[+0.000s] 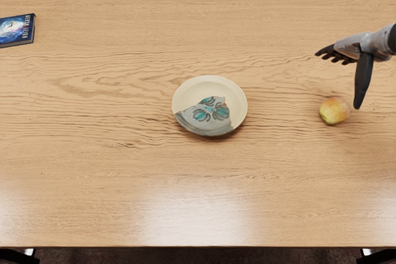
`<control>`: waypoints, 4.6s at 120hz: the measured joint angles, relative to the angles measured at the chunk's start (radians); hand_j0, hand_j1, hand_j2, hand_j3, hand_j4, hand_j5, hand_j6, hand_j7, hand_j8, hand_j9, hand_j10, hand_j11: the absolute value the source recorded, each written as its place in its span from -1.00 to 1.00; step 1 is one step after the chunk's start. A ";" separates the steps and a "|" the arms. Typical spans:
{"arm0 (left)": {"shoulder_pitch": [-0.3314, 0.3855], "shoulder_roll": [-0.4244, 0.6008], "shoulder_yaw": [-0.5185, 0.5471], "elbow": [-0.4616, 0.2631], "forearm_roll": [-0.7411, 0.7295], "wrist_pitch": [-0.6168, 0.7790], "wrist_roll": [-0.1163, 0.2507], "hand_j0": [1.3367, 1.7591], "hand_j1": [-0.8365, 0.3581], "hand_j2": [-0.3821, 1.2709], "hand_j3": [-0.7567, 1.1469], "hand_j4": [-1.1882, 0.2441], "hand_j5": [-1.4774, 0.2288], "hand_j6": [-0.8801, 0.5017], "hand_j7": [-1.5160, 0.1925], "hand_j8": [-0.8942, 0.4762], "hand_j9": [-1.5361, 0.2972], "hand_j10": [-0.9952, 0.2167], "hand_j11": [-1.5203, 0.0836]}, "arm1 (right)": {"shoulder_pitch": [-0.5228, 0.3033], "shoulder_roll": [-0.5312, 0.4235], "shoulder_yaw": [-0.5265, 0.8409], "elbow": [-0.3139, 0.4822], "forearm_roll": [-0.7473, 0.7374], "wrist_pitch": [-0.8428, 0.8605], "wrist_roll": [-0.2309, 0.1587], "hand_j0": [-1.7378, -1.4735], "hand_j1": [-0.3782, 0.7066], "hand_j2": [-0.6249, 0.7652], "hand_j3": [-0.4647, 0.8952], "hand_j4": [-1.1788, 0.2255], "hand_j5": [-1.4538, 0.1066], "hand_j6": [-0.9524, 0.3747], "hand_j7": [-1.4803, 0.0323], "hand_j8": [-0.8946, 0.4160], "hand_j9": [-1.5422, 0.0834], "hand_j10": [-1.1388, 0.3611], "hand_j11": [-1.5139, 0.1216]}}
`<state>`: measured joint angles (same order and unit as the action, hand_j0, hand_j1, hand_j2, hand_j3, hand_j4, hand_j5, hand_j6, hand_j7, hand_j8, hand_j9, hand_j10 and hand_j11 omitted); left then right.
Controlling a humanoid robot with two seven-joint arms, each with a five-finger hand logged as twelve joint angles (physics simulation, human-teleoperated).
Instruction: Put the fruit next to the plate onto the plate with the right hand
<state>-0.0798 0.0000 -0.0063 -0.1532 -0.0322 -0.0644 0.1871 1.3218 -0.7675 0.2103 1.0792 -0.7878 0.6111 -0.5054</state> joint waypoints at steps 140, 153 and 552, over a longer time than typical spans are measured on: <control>0.000 0.000 0.000 0.000 0.000 0.000 0.000 0.52 0.97 -0.54 -0.21 0.65 0.72 0.26 0.76 0.29 0.66 0.63 0.88 | -0.208 -0.104 0.068 0.437 -0.322 -0.337 -0.105 -0.40 -0.95 -0.10 -0.32 0.67 0.86 0.42 0.96 0.35 0.90 0.51 0.85; 0.000 0.000 0.000 0.000 0.000 0.000 0.000 0.52 0.97 -0.54 -0.21 0.65 0.72 0.26 0.76 0.29 0.66 0.63 0.88 | -0.250 -0.100 0.068 0.434 -0.333 -0.372 -0.105 -0.40 -0.95 -0.10 -0.32 0.67 0.86 0.42 0.96 0.35 0.90 0.51 0.85; 0.000 0.000 0.000 0.000 0.000 0.000 0.000 0.52 0.97 -0.54 -0.21 0.65 0.72 0.26 0.76 0.29 0.66 0.63 0.88 | -0.427 0.041 0.037 0.299 -0.566 -0.600 -0.106 -0.34 0.00 0.03 -0.32 -0.19 -0.10 -0.22 -0.06 -0.11 -0.05 -0.06 -0.10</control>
<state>-0.0797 0.0000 -0.0065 -0.1528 -0.0321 -0.0644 0.1870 0.8944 -0.7266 0.2476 1.3785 -1.3540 0.0114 -0.6111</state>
